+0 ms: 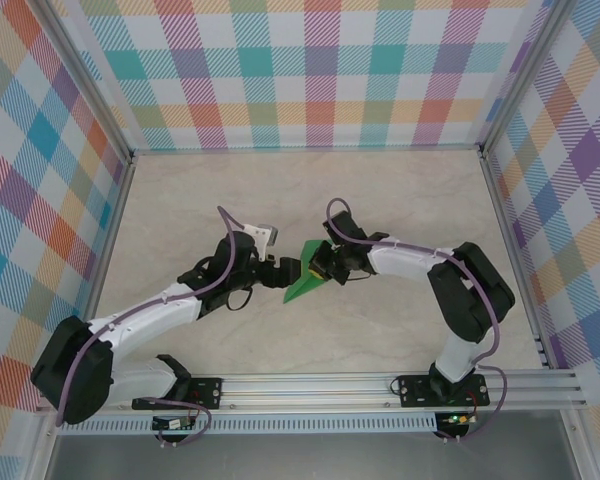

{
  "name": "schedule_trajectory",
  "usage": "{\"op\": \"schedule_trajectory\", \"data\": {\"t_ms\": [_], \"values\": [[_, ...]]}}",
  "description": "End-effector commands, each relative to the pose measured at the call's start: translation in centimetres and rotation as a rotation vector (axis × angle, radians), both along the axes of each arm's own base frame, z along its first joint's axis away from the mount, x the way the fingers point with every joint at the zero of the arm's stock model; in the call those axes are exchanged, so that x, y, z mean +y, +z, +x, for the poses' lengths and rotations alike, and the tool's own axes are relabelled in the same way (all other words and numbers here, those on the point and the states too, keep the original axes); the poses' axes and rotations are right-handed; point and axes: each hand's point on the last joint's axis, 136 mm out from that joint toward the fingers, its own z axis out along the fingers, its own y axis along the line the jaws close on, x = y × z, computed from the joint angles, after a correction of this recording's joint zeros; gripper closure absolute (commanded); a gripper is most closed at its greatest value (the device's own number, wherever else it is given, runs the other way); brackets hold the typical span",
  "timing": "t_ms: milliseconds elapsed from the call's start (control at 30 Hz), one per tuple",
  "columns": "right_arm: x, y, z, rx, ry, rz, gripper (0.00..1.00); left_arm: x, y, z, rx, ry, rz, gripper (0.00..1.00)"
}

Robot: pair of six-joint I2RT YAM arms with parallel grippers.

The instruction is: Fold a paper plane with a square sheet of paper (pick it up from the middle)

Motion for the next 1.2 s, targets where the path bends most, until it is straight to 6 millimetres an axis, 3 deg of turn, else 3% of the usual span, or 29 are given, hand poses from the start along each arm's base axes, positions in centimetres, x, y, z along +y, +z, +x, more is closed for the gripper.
{"op": "schedule_trajectory", "data": {"t_ms": [0,200,400,667,867,967,1167], "values": [[0.1,1.1,0.1,0.064,-0.009,0.011,0.99,-1.1,1.3,0.6,-0.164,-0.054,-0.021,0.11],[-1.2,0.5,0.2,0.151,-0.098,-0.038,1.0,-1.1,-0.5,-0.2,-0.166,-0.143,0.095,0.09],[-2.4,-0.4,-1.1,0.264,-0.21,-0.069,1.0,-1.9,-3.3,-0.9,-0.126,-0.23,0.134,0.07],[-4.0,0.2,-2.0,0.303,-0.327,-0.113,0.98,-2.6,-4.6,-1.0,-0.129,-0.269,0.124,0.06],[-3.8,0.8,-1.4,0.309,-0.338,-0.111,0.98,-3.5,-5.5,-1.0,-0.148,-0.288,0.166,0.03],[-3.6,0.6,-1.4,0.329,-0.338,-0.096,0.98,-4.3,-6.1,-1.3,-0.152,-0.316,0.172,0.06],[-4.0,0.7,-1.0,0.332,-0.343,-0.089,0.96,-5.9,-7.4,-1.7,-0.197,-0.375,0.221,0.21]]}}
